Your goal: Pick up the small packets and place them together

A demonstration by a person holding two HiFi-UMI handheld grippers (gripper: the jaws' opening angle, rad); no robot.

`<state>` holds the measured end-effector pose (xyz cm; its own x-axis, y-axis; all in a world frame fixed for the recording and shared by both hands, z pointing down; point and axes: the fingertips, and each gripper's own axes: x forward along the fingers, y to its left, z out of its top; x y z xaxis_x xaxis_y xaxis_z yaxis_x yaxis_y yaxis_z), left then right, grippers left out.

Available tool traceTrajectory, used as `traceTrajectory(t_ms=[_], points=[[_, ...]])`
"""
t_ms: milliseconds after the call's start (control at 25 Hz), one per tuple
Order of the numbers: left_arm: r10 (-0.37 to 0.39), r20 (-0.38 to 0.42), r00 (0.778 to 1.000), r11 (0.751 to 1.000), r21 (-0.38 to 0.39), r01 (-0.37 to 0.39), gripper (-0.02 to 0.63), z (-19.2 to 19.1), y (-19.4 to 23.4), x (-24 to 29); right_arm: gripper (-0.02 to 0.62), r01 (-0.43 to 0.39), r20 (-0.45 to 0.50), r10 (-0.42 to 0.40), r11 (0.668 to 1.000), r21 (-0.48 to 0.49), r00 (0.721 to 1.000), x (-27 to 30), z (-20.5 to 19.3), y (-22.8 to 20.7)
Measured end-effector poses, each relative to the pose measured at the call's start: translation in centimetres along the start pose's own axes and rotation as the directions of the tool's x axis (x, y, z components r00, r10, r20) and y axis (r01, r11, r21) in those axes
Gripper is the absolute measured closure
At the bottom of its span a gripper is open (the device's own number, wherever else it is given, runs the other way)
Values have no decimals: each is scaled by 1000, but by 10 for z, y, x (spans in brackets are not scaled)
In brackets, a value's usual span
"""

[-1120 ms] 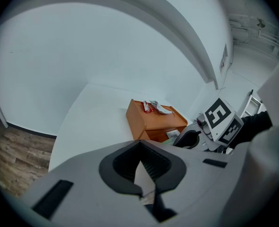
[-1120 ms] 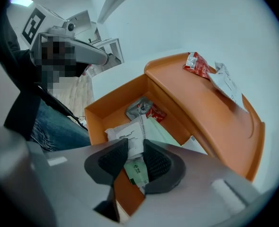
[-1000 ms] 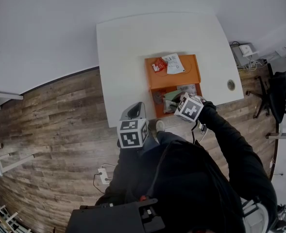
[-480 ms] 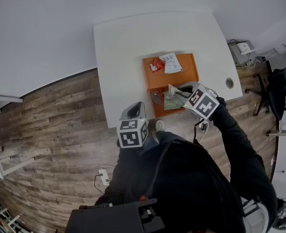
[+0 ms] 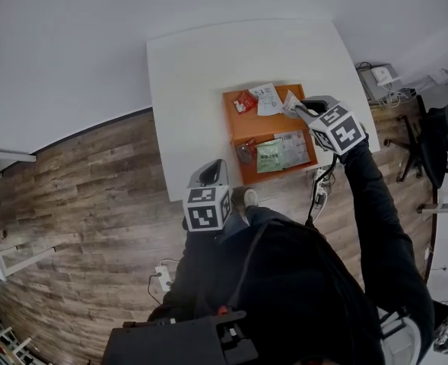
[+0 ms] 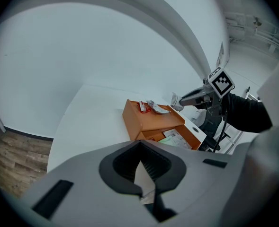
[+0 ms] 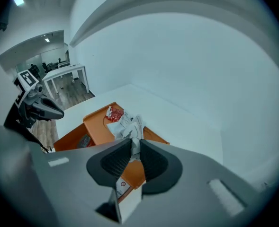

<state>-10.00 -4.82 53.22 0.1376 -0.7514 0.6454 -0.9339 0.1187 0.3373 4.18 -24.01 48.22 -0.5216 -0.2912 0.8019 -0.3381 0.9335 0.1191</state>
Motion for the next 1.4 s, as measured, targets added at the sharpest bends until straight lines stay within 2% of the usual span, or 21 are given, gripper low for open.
traceTrajectory(t_ms=[600,1040,1200,1400], points=[[28,-11,1000,999,-22,-29,609,-1,11,1,529,-8,-92,14,998,70,996,46,-10,-30],[23,-15,1000,1000,-20,-23,609,2,12,5,488,7,-82,4,991,137,997,48,-15,-44],[21,-15,1000,1000,-19,-22,609,3,12,7,459,23,-61,-16,993,113,998,41,-11,-50],[17,-15,1000,1000,-17,-18,609,3,10,7,448,51,5,-51,999,7,999,6,12,-43]])
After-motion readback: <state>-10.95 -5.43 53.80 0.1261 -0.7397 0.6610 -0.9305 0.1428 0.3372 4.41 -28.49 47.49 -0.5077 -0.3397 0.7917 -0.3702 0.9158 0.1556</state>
